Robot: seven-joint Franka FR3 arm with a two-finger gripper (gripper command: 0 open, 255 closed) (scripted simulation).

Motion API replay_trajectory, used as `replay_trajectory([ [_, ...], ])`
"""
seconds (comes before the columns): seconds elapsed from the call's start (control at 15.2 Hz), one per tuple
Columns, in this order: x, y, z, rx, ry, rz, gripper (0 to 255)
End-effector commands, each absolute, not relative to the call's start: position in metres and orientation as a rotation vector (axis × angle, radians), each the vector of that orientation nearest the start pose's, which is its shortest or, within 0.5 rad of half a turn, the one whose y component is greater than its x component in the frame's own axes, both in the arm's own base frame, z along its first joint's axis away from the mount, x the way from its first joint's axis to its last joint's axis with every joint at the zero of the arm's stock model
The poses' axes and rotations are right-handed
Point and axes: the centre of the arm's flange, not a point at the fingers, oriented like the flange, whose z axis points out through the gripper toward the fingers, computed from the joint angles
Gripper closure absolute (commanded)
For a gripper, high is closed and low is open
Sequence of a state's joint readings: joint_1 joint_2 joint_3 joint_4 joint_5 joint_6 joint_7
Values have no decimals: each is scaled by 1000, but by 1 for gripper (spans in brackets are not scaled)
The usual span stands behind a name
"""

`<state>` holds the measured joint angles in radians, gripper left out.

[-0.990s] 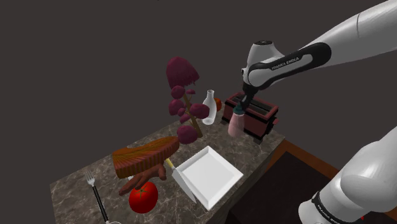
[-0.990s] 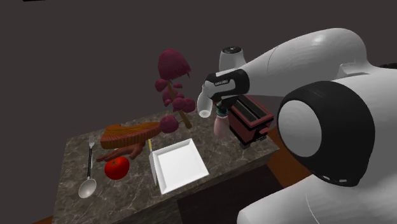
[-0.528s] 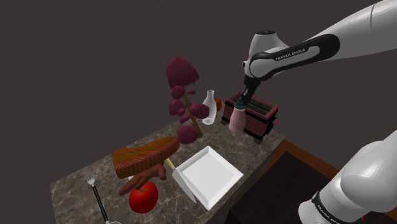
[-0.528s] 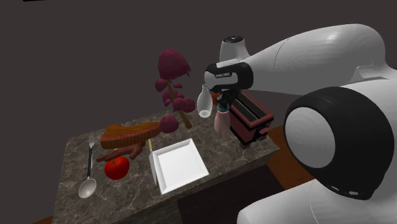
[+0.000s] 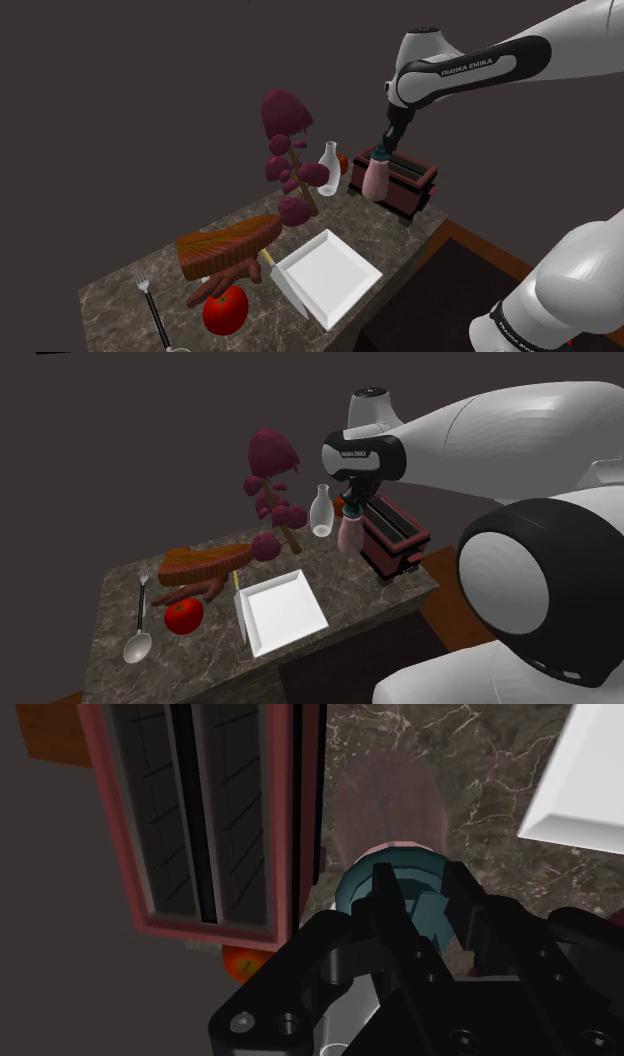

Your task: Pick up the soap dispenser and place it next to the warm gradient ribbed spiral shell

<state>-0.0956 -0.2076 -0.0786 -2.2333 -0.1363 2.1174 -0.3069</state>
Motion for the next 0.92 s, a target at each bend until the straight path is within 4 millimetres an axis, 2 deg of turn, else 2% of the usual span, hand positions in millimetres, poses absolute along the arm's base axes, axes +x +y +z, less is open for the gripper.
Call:
replay_trajectory([
  [0.0, 486, -92, 477, -3246, -324, -105, 255],
  [0.86, 486, -92, 546, -3246, -324, -105, 255],
])
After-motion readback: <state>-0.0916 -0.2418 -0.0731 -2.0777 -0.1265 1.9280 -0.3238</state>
